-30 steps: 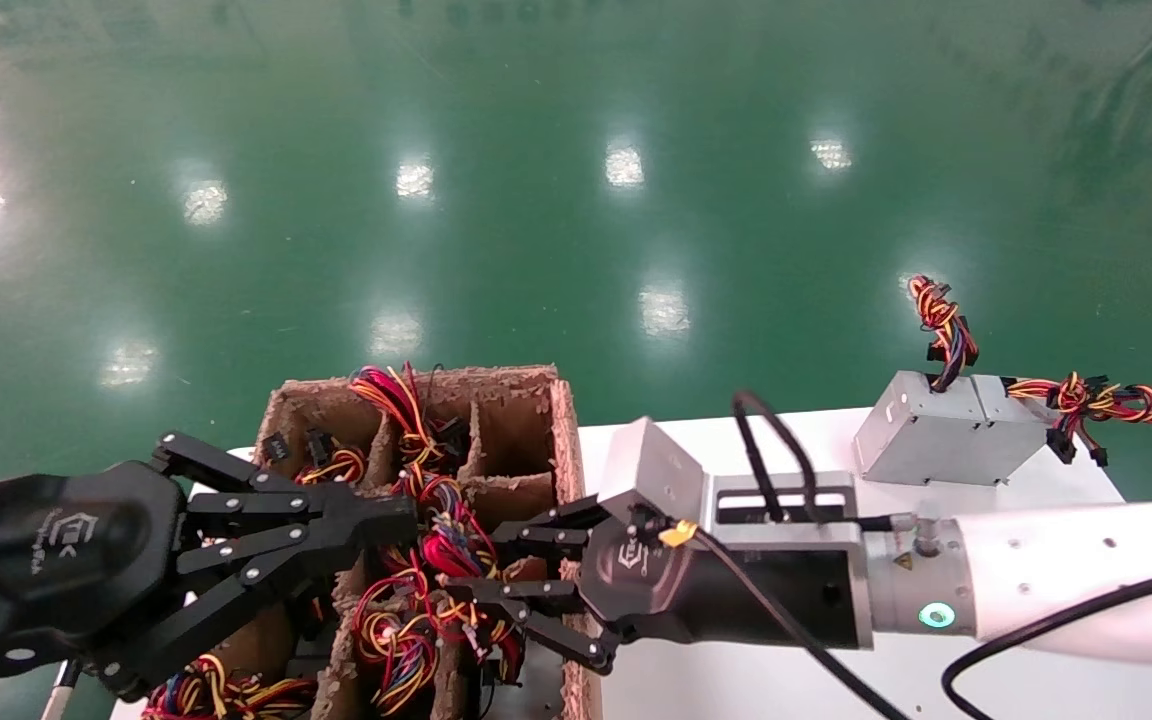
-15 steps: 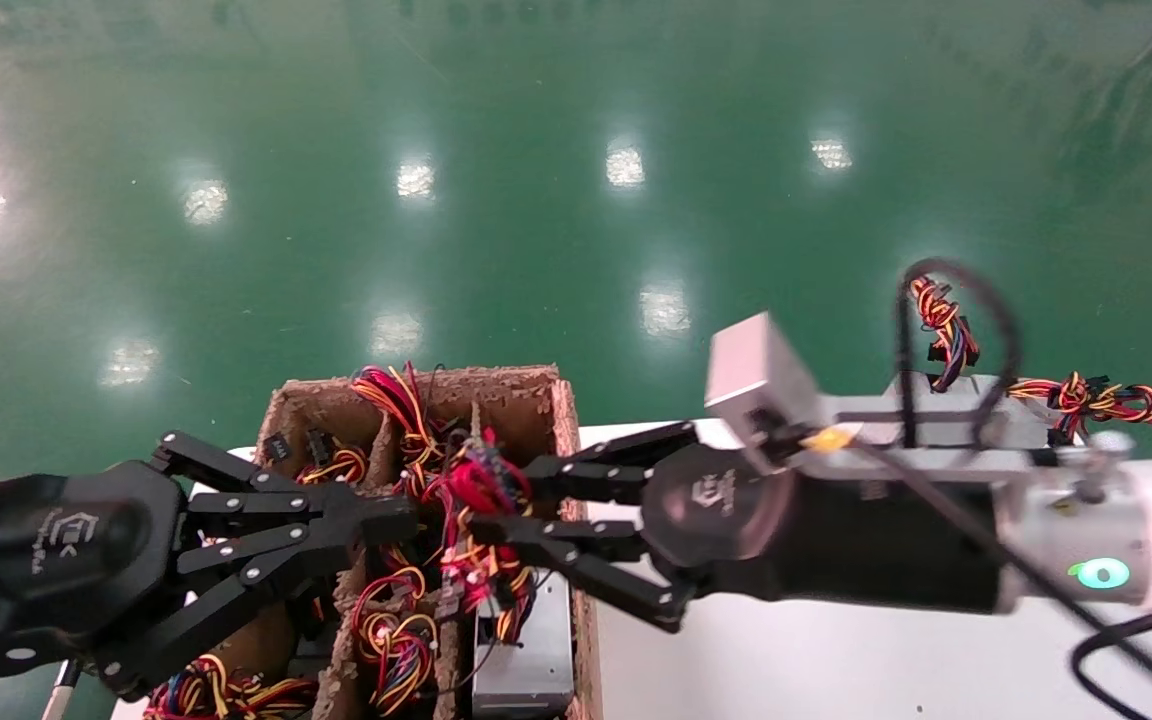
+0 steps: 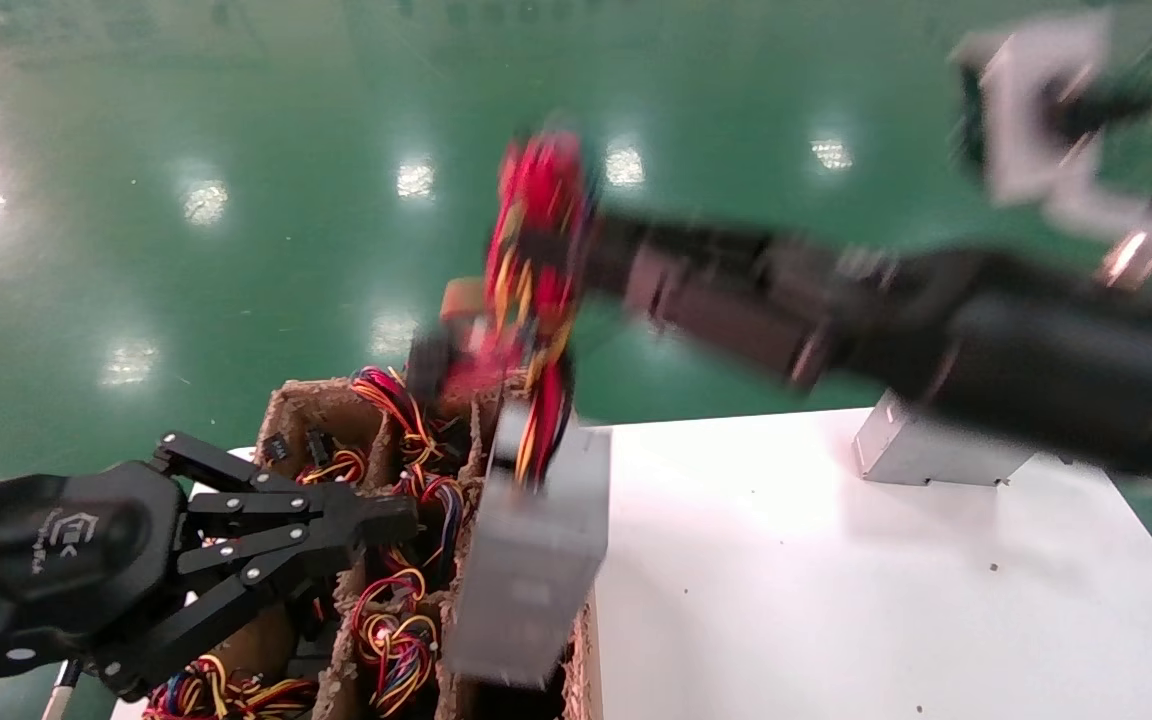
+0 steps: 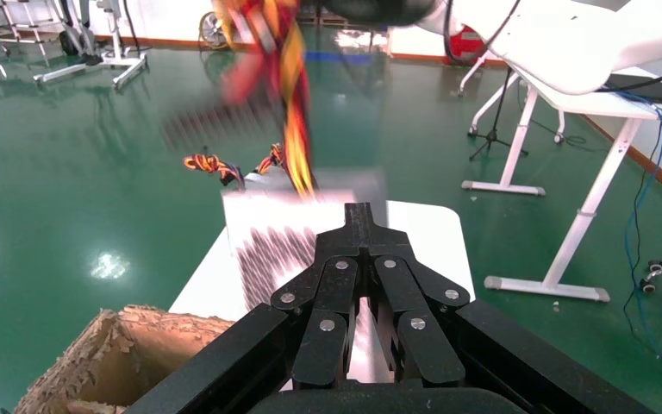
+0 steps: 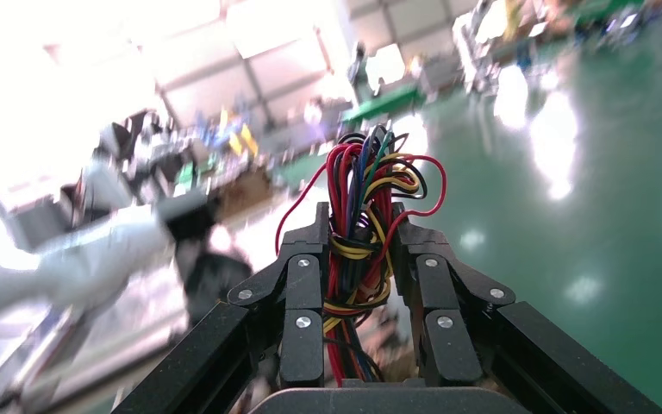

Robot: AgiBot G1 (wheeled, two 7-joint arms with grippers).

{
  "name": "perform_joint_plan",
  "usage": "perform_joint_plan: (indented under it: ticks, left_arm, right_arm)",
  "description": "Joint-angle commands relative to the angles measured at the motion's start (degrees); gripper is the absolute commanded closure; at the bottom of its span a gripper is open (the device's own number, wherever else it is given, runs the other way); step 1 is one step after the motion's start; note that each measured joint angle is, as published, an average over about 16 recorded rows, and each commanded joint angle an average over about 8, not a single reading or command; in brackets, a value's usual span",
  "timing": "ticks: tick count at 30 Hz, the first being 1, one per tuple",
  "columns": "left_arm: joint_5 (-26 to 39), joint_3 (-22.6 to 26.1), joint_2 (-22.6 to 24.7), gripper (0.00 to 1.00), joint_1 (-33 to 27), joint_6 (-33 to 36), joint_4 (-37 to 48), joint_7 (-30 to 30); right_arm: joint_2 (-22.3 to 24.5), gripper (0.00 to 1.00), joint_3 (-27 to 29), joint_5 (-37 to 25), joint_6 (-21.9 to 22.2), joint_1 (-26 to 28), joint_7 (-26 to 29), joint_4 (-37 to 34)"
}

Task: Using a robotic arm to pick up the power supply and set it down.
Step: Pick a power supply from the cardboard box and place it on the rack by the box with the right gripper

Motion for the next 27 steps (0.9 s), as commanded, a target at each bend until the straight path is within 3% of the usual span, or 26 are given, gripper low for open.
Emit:
perform_joint_plan:
  ticks: [1,11,27]
  left_arm:
    - [0.0,0.0,0.0,1.0,0.0,0.0,0.0,0.0]
    - [0.0,0.0,0.0,1.0,0.0,0.0,0.0,0.0]
    - [0.0,0.0,0.0,1.0,0.0,0.0,0.0,0.0]
  right_arm:
    - [-0.06,1.0,0.82,1.3,0.52,0.73,0.58,-1.26]
    - [-0.15,1.0,3.2,0.94,7.79,3.15,0.61,-7.48]
    - [-1.04,1.0,-1.02,-9.33,24.09,1.12,4.64,-18.97]
